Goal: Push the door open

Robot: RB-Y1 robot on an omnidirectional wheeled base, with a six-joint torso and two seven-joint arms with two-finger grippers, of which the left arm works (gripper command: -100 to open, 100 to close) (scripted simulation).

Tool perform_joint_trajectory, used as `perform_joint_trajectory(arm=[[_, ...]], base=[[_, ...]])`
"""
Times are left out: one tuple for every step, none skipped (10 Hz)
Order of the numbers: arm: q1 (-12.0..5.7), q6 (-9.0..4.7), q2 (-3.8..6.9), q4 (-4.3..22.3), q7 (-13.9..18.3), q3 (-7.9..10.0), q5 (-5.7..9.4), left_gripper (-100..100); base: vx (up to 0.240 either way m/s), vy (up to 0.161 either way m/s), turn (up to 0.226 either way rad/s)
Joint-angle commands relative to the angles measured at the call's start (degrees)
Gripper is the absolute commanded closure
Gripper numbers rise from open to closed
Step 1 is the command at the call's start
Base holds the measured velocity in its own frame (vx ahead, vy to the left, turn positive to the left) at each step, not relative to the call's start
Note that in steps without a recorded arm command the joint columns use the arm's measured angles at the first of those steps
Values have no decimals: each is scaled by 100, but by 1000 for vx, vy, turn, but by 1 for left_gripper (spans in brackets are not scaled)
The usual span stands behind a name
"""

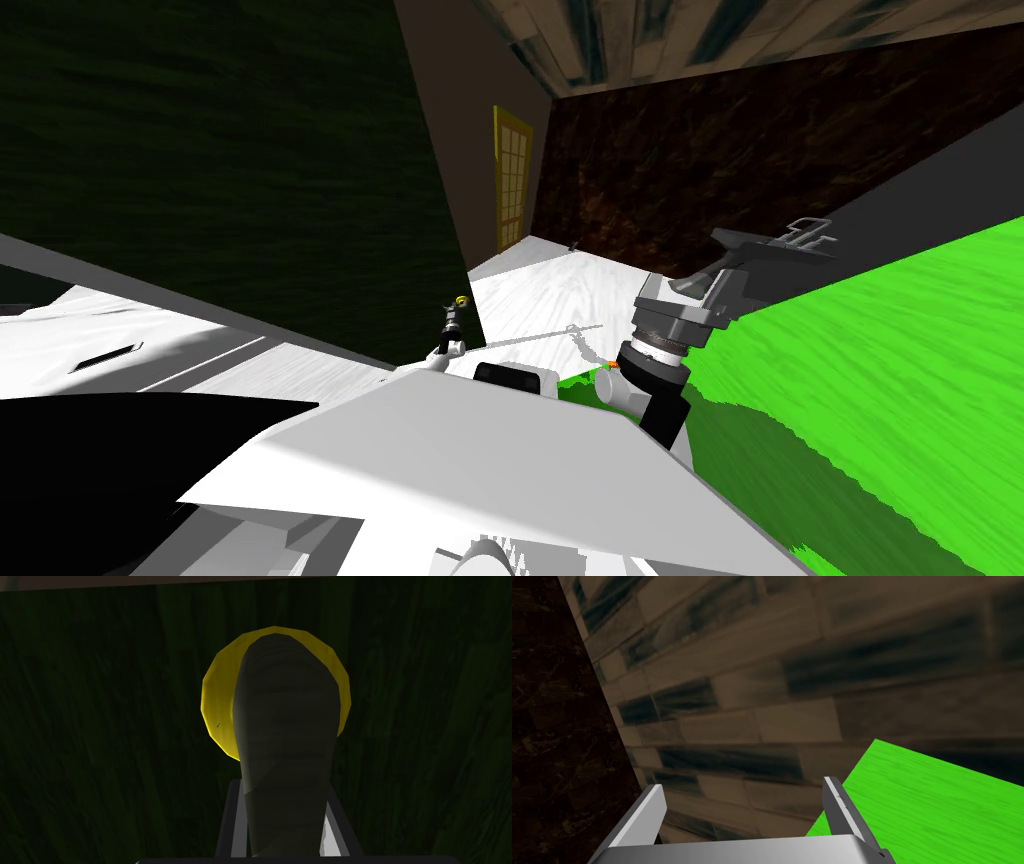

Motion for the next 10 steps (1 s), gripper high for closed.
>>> perform_joint_trajectory(arm=[[-51,-58,71,75,-26,107,63,100],[-47,-63,78,74,-53,174,104,100],[-44,-67,79,73,-80,239,143,100],[-40,-72,76,71,-106,300,180,100],[-37,-76,68,70,-128,355,213,100],[-34,-79,58,69,-148,401,241,100],[-31,-82,43,68,-168,450,271,100],[22,-15,34,6,-169,422,252,100],[25,-49,94,11,-213,545,327,100],[28,-52,102,10,-223,570,343,100]], base=[[185,-24,55],[175,-23,51],[197,-46,46],[206,-27,55],[185,-30,58],[181,-10,50],[192,-25,41],[85,-11,33],[129,6,37],[197,3,30]])
